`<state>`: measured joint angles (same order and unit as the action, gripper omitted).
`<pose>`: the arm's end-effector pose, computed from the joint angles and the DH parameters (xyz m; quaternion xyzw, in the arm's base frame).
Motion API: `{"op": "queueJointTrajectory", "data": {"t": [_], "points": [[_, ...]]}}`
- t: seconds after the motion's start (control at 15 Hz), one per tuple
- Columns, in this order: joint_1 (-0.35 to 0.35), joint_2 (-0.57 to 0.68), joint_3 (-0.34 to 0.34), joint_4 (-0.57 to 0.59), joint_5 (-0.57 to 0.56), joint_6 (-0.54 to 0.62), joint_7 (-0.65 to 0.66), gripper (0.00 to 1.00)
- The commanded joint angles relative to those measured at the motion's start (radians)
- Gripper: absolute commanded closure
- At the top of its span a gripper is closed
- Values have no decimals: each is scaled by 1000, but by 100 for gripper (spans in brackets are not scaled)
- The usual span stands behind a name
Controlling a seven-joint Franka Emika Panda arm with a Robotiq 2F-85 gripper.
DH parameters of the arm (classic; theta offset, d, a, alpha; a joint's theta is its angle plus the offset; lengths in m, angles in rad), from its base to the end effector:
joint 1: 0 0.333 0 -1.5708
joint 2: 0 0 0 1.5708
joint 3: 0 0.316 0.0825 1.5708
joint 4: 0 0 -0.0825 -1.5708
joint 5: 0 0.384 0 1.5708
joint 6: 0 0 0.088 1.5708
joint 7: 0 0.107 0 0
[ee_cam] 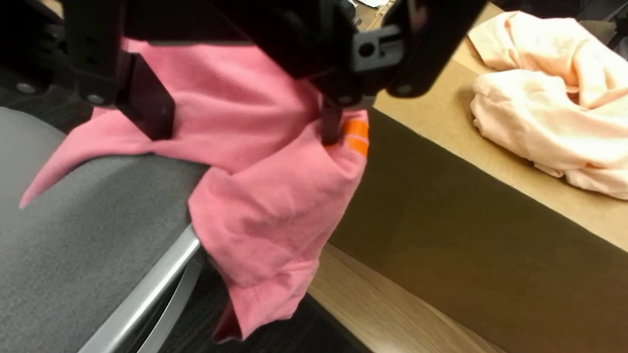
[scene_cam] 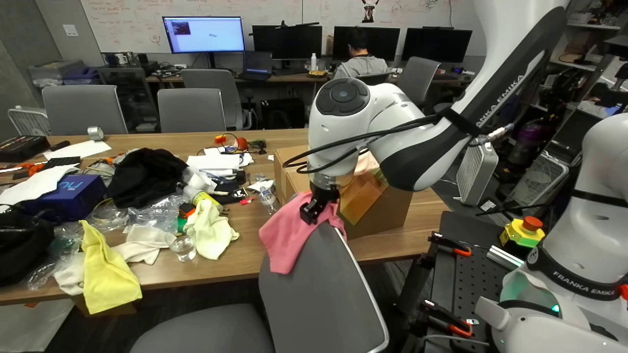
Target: Pick up the clothes from the headrest of the chair and put them on the box
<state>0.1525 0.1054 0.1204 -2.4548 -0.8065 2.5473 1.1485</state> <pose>0.4580 0.1387 0.2531 0.9726 -0.0951 0.1355 0.1630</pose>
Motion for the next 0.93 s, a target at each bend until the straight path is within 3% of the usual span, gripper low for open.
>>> {"op": "queueJointTrajectory", "data": {"t": [0.0, 0.4, 0.6, 0.87], "points": [[13, 4, -14, 2, -53, 6, 58, 54], [20, -14, -7, 6, -74, 6, 85, 97], [19, -41, 0, 2, -49, 4, 58, 100], [14, -120, 18, 17, 74, -19, -57, 98]]}}
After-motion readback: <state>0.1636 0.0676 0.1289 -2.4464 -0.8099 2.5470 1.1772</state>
